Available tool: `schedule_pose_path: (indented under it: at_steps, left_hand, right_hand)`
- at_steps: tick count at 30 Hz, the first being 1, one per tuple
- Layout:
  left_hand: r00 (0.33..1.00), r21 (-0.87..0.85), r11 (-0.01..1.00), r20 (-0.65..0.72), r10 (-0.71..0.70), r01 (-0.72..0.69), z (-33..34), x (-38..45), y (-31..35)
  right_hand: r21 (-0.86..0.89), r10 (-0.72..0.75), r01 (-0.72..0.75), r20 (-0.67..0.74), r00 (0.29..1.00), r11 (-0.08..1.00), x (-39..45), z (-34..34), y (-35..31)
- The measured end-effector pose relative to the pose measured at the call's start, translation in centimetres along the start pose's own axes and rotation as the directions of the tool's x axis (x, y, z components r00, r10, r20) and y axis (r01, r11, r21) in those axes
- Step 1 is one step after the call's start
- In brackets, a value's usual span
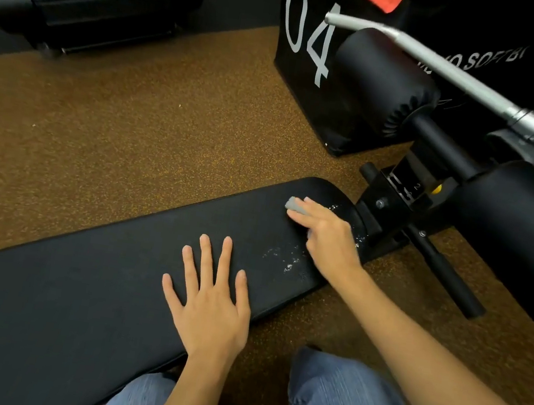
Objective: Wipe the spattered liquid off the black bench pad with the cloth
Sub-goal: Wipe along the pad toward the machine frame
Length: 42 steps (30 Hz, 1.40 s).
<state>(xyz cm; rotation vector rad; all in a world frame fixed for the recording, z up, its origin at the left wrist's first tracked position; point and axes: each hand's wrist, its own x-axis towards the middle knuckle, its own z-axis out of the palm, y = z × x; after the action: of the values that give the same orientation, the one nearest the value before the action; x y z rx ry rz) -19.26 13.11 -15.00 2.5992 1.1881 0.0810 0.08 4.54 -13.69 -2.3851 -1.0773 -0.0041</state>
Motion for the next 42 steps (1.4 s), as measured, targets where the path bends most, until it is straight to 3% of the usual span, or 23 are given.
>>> schedule_pose_path:
  at_steps: [2,6,8,11,14,16,18,20,24,27,29,31,33,35,37,39,40,42]
  left_hand:
    - [1.0,-0.005,1.0,-0.002,-0.007,0.007,0.0,0.0,0.1]
    - [1.0,0.007,1.0,-0.011,-0.006,0.006,0.1,0.0,0.0]
    - [1.0,-0.005,1.0,-0.005,-0.006,0.006,0.2,0.0,0.0]
    - [1.0,-0.011,1.0,0.002,-0.001,0.001,0.1,0.0,-0.1]
    - [1.0,-0.006,1.0,0.002,-0.004,0.004,0.1,0.0,0.0]
    - [1.0,0.0,1.0,0.002,-0.007,0.007,0.1,0.0,0.0]
    - [1.0,0.002,1.0,-0.002,-0.004,0.004,0.0,-0.1,0.0]
    - [1.0,-0.004,1.0,0.0,0.001,-0.001,-0.1,-0.1,-0.1]
    - [1.0,-0.016,1.0,0.015,-0.002,0.002,-0.3,-0.1,0.0]
    - [1.0,-0.019,1.0,0.019,-0.005,0.005,-0.3,-0.1,0.0]
    - [1.0,-0.011,1.0,0.02,-0.003,0.003,-0.3,-0.1,0.0]
    - [1.0,-0.004,1.0,0.012,0.003,-0.003,-0.3,-0.1,-0.1]
    - [1.0,0.002,1.0,0.007,0.009,-0.009,-0.3,-0.1,-0.2]
    - [1.0,-0.004,1.0,0.012,0.01,-0.01,-0.3,-0.1,-0.2]
    - [1.0,-0.002,1.0,0.018,0.01,-0.01,-0.3,-0.1,-0.2]
    - [1.0,0.001,1.0,0.021,0.006,-0.006,-0.3,-0.1,-0.1]
    - [1.0,-0.002,1.0,0.018,0.004,-0.004,-0.3,-0.2,-0.1]
    - [1.0,-0.005,1.0,0.012,0.002,-0.002,-0.3,-0.2,-0.1]
  right_hand:
    - [0.067,-0.019,0.018,0.01,1.0,0.998,-0.7,0.6,-1.8]
    - [0.173,-0.319,0.294,0.134,0.938,0.94,-6.2,1.1,-2.8]
    - [0.159,-0.358,0.338,0.126,0.925,0.928,-6.9,-0.3,-1.2]
    - [0.079,-0.168,0.163,0.056,0.984,0.983,-4.5,-1.7,0.8]
    - [0.068,0.003,-0.002,-0.013,1.0,0.998,-2.7,-1.2,-0.5]
    - [0.12,-0.112,0.106,0.049,0.992,0.987,-4.2,-0.4,-1.9]
    - [0.16,-0.31,0.288,0.141,0.94,0.944,-7.1,-0.1,-2.3]
    - [0.171,-0.398,0.37,0.173,0.901,0.913,-8.4,-1.2,-1.0]
    - [0.07,-0.154,0.149,0.082,0.985,0.986,-5.2,-3.3,1.6]
    - [0.083,-0.032,0.031,0.013,0.999,0.996,-3.8,-2.3,0.0]
    - [0.153,-0.154,0.141,0.084,0.984,0.978,-5.6,-1.0,-1.7]
    - [0.213,-0.349,0.313,0.155,0.924,0.925,-8.7,-0.3,-2.4]
    - [0.233,-0.423,0.38,0.177,0.889,0.895,-10.3,-1.3,-1.3]
    - [0.192,-0.34,0.31,0.148,0.929,0.931,-9.9,-2.8,1.0]
    - [0.129,-0.155,0.146,0.057,0.986,0.981,-7.9,-4.0,2.9]
    - [0.098,0.032,-0.029,-0.024,0.999,0.995,-6.3,-4.2,3.2]
    - [0.095,0.066,-0.063,-0.029,0.997,0.993,-6.1,-3.9,2.6]
    - [0.122,-0.029,0.025,0.031,0.999,0.992,-7.2,-3.1,1.3]
